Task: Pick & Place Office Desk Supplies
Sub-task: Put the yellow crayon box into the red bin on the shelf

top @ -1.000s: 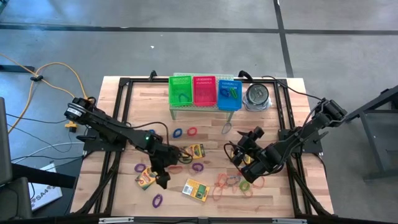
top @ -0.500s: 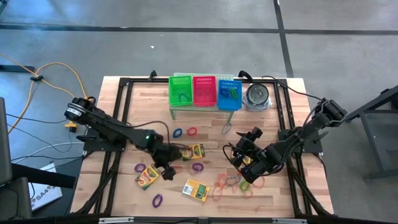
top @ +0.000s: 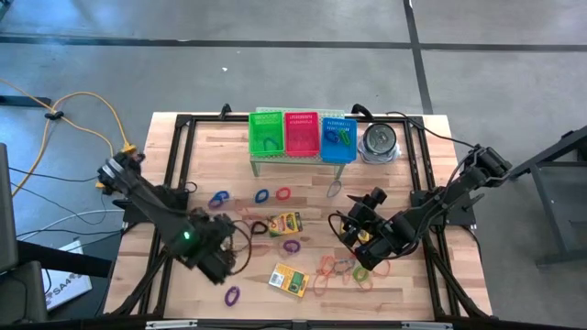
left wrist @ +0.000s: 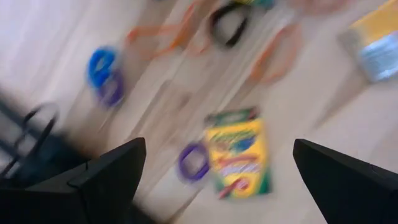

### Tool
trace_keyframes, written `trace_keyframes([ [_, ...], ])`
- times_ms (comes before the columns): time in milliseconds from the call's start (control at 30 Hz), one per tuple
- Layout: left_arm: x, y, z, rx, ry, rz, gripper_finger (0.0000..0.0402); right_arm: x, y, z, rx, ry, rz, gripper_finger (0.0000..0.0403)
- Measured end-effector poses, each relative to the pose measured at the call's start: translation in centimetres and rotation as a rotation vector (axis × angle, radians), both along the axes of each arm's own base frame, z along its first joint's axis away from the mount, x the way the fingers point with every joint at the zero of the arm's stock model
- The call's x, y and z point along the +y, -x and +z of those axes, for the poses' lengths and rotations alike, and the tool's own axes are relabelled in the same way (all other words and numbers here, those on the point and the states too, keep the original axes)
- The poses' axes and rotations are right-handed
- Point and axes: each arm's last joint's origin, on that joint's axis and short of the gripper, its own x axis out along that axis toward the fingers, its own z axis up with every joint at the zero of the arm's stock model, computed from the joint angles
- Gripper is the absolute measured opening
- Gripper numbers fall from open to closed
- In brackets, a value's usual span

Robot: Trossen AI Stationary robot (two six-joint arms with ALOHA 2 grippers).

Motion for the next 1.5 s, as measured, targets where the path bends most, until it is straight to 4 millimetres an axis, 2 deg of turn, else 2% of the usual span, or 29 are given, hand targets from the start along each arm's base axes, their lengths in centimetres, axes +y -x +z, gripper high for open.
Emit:
trace_keyframes([
  [100, -1.2, -0.8, -2.5, 0.18, -0.024, 0.079, 0.0399, -0.1, -0.1, 0.0, 0.0, 0.0, -0.005, 0.0245],
  [233, -2.7, -2.4, -5.8, 0.335, 0.0, 0.08, 0.0399, -0.4, -0.2, 0.0, -0.001, -0.005, -0.016, 0.0245],
  [433, -3.6, -3.7, -8.7, 0.415, -0.01, 0.051, 0.0399, -0.3, -0.3, -0.1, 0.01, -0.036, -0.008, 0.0245],
  [700, -3.9, -5.8, -9.2, 0.259, 0.072, -0.117, 0.0399, -0.3, -0.3, -0.1, 0.013, -0.034, -0.007, 0.0245],
  [967, -4.3, -7.0, -9.5, 0.142, 0.118, -0.073, 0.0399, -0.3, -0.3, -0.1, 0.022, -0.025, 0.001, 0.0245],
  [1267, -4.2, -7.3, -9.5, 0.148, 0.126, -0.164, 0.0399, -0.3, -0.4, 0.0, 0.014, -0.027, 0.0, 0.0245],
  [1500, -4.3, -7.6, -9.6, 0.154, 0.208, -0.064, 0.0399, -0.3, -0.4, -0.1, 0.016, -0.043, 0.005, 0.0245],
])
